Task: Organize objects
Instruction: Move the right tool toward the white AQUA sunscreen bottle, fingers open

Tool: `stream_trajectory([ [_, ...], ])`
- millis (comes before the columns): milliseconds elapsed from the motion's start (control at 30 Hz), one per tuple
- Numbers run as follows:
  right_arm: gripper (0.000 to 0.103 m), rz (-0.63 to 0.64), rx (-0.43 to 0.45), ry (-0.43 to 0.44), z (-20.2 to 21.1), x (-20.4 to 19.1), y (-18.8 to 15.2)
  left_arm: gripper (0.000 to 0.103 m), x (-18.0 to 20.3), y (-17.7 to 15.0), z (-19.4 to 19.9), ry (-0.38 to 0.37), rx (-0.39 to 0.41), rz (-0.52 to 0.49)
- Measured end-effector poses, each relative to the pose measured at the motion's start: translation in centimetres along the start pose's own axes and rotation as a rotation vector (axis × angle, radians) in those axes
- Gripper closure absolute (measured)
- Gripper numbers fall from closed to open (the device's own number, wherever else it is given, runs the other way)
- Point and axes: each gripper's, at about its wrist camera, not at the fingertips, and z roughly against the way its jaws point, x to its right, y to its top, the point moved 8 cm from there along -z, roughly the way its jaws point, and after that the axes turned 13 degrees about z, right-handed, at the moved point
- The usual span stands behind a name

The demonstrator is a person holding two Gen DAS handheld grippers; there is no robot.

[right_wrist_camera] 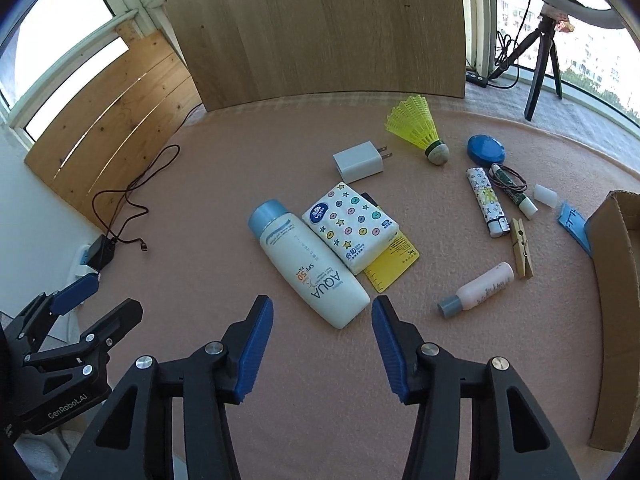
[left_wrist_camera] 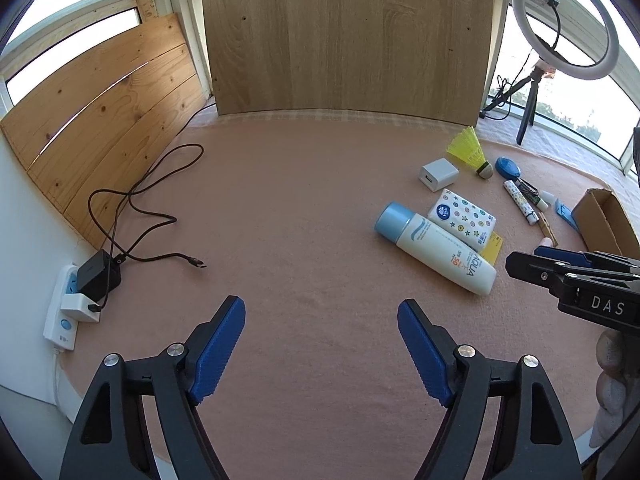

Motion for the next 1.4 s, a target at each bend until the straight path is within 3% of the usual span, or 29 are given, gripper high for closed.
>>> stream_trajectory([
  [367, 0.061, 0.019, -0.12, 0.096, -5.9, 0.6, 2.0, 0.024, -2.5, -0.4, -1.2, 0.036, -0.021, 0.04],
  [933, 0.061, 0.056, -0.181, 0.147, -10.3, -0.4, 4.7, 0.024, -4.0, -1.2, -1.9, 0.06, -0.044, 0.081],
  [1167, 0.069, 0.008, -0.193, 0.249, -9.9, -1.8, 3.0, 0.024, -3.5, -2.2, -2.7, 0.031, -0.081, 0.087],
  [1400, 0.069, -0.087, -0.177, 0.265, -8.5, -2.6, -0.2, 0.024, -1.5, -3.0, -3.3, -0.056, -0.115, 0.021],
])
